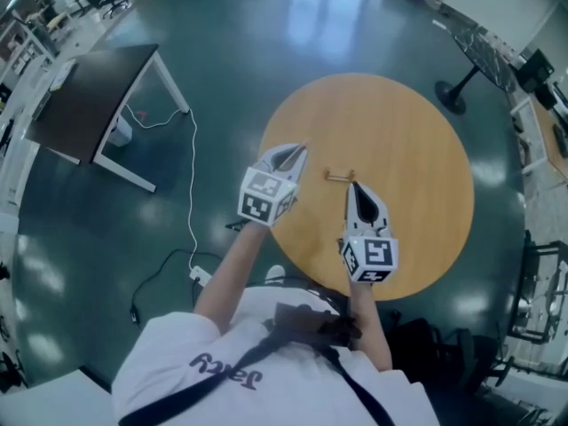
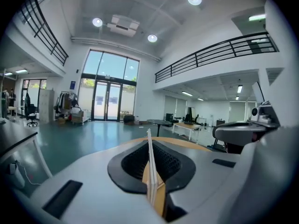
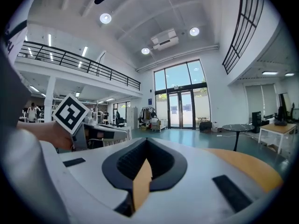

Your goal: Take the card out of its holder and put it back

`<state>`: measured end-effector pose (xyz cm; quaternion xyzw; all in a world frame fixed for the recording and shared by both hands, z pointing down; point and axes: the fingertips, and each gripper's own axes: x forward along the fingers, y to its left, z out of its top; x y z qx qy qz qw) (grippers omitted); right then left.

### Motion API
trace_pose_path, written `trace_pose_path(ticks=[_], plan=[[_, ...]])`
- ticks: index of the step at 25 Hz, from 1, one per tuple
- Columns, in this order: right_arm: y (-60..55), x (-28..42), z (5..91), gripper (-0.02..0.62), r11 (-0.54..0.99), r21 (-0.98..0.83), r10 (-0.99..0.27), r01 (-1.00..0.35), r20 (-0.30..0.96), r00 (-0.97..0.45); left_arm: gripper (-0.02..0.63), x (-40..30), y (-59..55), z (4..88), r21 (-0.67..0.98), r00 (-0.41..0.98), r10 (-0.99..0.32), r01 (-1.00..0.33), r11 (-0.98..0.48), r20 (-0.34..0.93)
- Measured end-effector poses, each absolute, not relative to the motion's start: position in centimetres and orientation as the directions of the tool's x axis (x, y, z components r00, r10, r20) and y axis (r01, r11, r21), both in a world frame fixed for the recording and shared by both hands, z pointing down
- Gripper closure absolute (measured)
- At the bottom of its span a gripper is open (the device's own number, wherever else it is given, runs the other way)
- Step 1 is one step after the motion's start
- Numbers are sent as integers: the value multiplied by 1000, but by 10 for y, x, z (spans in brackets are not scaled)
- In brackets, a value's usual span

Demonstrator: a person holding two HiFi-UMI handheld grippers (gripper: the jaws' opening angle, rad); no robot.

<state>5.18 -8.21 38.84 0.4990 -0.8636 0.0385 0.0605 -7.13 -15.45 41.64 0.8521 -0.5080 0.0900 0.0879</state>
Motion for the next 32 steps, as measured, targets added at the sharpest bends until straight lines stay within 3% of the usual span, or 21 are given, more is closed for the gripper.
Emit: trace_pose_path(ticks=[14,25,32], plan=[[-77,66,376,574,302,-28,-945,-953,120,-303,577,-71,-99,400,-8,348,-933,-937,-350,92],[-76,51,380,574,356,0,-923,-935,155,-352,578,-45,-89,391,-2,413,-910,-910,-414,41],[-77,54,387,574,355,1,-920,-935,181,-349,577,-33,-93,410,58,453,-886,-891,-450,96]])
